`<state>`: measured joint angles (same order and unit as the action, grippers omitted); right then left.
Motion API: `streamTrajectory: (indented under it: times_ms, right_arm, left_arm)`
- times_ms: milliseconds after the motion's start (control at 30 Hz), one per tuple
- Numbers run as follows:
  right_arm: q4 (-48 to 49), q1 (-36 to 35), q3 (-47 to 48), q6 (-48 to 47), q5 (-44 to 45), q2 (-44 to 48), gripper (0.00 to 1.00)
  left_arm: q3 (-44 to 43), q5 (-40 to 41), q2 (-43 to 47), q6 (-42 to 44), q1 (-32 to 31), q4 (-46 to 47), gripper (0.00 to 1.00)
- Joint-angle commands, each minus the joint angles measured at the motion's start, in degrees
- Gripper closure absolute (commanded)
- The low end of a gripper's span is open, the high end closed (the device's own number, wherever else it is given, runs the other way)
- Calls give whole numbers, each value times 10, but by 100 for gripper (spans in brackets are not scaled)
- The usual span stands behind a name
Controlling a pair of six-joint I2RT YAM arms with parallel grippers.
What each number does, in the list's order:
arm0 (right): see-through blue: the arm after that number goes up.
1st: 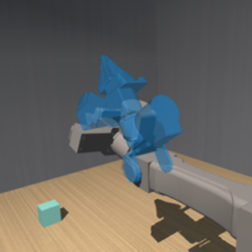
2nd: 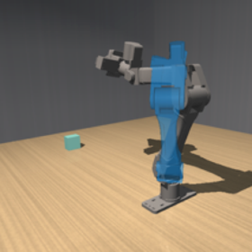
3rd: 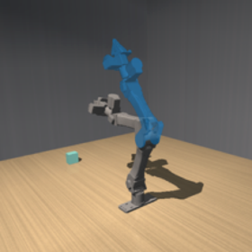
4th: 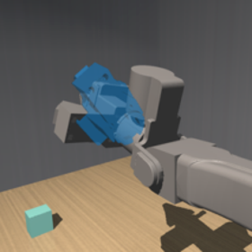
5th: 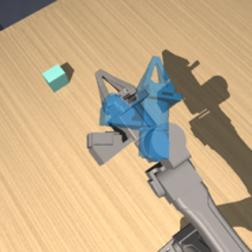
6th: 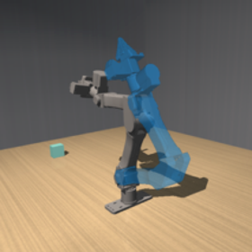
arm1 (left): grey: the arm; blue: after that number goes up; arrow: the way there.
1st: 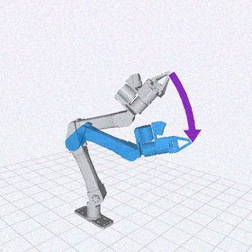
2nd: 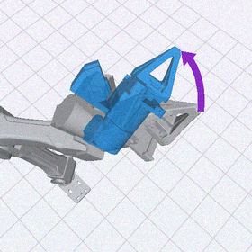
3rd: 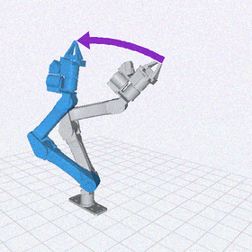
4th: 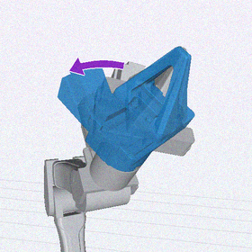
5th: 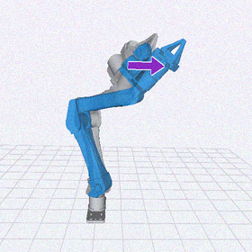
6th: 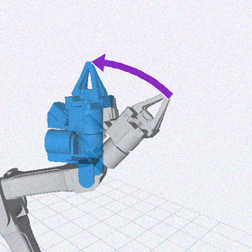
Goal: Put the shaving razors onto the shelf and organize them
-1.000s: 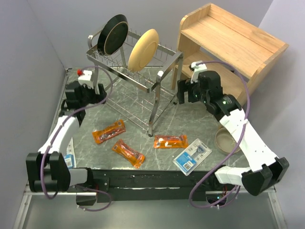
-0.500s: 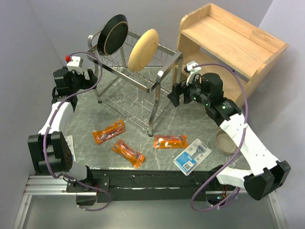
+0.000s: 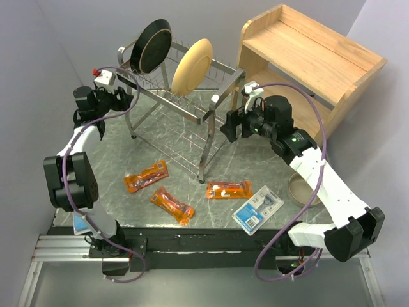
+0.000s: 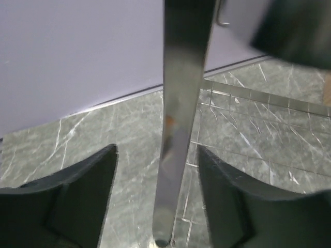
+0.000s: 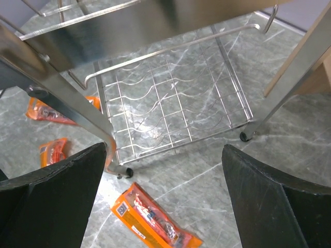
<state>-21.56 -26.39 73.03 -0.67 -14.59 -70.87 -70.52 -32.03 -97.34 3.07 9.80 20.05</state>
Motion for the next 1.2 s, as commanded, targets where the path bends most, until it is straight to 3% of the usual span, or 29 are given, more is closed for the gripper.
streamTrajectory:
  times_ms: [0,33,133,433,700,900,1167]
  right_arm:
    - [-4,-4,49,2,7,-12,0]
    - [-8,-5,53,-2,11,-14,0]
    - [-11,-4,55,-10,20,-22,0]
    - [-17,-4,55,5,23,-45,0]
    - [-16,-5,48,23,13,-68,0]
    - [-10,-7,52,10,-48,-82,0]
    - [41,-35,71,-34,-129,-122,0]
  left_arm:
    - [3,-13,-21,-55,7,99,38]
    - [5,-25,-28,-65,9,115,49]
    - [4,-41,-34,-76,10,118,63]
    - [51,-21,15,-104,41,128,92]
    - [144,64,113,-134,119,128,95]
    - [194,147,177,-175,178,110,99]
    - [217,224,239,-218,203,57,99]
